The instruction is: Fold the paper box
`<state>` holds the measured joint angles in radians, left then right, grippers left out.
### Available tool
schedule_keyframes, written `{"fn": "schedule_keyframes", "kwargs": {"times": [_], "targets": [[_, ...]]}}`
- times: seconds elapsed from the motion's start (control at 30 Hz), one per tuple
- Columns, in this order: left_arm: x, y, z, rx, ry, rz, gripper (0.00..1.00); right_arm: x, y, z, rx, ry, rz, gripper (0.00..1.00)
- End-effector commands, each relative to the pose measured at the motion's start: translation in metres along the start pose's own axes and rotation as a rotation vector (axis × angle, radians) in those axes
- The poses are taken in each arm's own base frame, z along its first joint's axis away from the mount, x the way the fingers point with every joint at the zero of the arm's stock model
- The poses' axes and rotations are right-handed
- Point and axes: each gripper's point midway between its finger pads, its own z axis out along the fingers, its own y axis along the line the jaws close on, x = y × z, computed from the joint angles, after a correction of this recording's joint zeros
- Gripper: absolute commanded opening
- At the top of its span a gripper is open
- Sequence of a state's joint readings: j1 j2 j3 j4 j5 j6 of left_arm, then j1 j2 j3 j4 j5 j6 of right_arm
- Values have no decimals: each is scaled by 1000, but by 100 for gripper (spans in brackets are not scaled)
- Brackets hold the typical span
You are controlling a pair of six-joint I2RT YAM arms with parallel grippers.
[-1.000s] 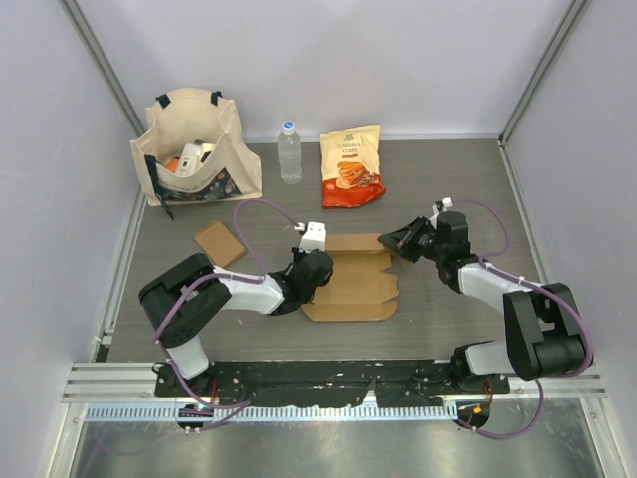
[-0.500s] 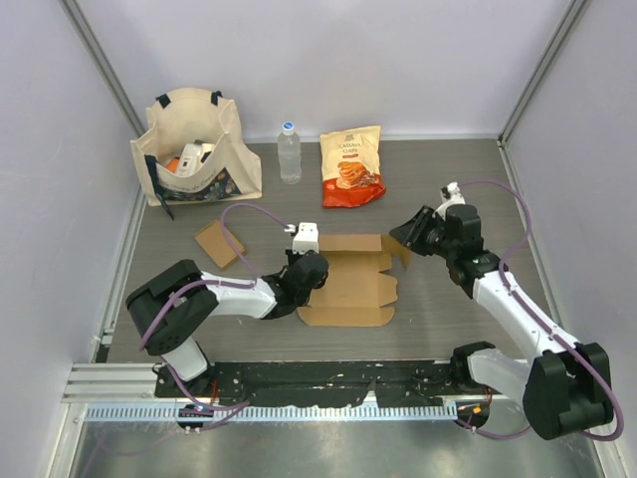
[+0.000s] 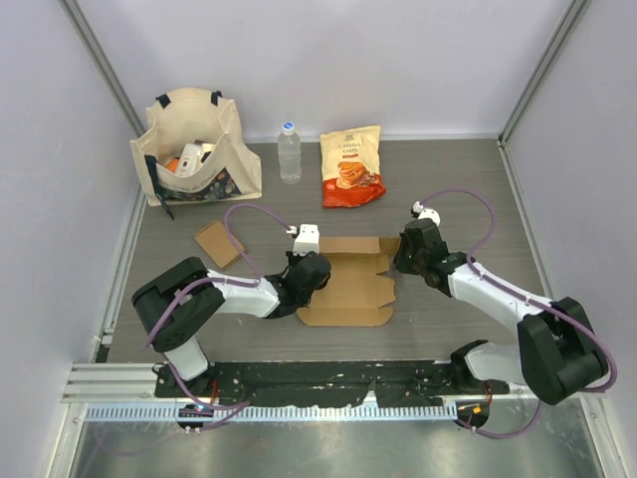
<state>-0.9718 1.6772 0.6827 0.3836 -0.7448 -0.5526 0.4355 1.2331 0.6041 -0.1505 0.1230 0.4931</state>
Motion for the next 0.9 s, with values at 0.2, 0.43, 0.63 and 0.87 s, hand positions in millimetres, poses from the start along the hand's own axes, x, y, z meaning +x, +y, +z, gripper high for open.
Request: {"fn": "schedule_keyframes", "kwargs": {"times": [0.2,0.43,0.63,0.87], "targets": [[-8,-3,5,-35,-36,-44,0,-6,22,25,-89,-47,55,1],[-6,-2,4,-34,-32,-44,0,1,51,21,-243,-21,179,1],[-3,-6,5,-24,-24,-45,0,20,51,35,-267,15,218,1],[-2,-6,4,-27,-25,-47,0,50,26,52,-152,86,204,1]]}}
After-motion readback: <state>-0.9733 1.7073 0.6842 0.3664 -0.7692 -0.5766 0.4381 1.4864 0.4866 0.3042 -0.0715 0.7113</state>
